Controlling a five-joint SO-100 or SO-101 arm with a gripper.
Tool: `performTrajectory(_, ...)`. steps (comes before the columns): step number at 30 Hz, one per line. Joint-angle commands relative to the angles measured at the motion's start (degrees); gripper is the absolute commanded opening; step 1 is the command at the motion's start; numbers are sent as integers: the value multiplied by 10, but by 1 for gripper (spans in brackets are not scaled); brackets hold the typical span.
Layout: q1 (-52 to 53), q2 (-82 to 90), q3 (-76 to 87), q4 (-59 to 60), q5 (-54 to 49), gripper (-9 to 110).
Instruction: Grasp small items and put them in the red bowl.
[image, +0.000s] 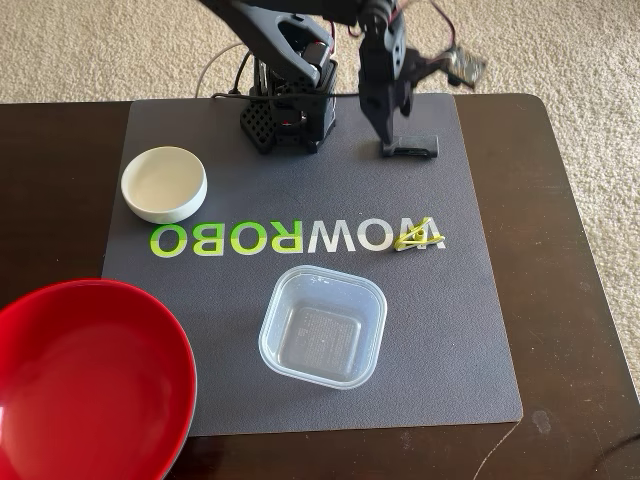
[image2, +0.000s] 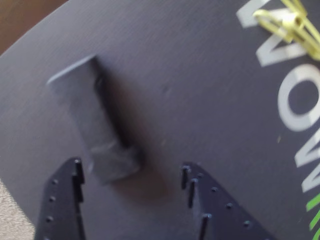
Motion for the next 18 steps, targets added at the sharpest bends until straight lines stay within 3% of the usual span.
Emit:
performTrajectory(1,59,-114,-10,-77,80,25)
performTrajectory(6,80,-210,-46,-90,156,25)
performTrajectory(18,-61,12,11,-13,134,26)
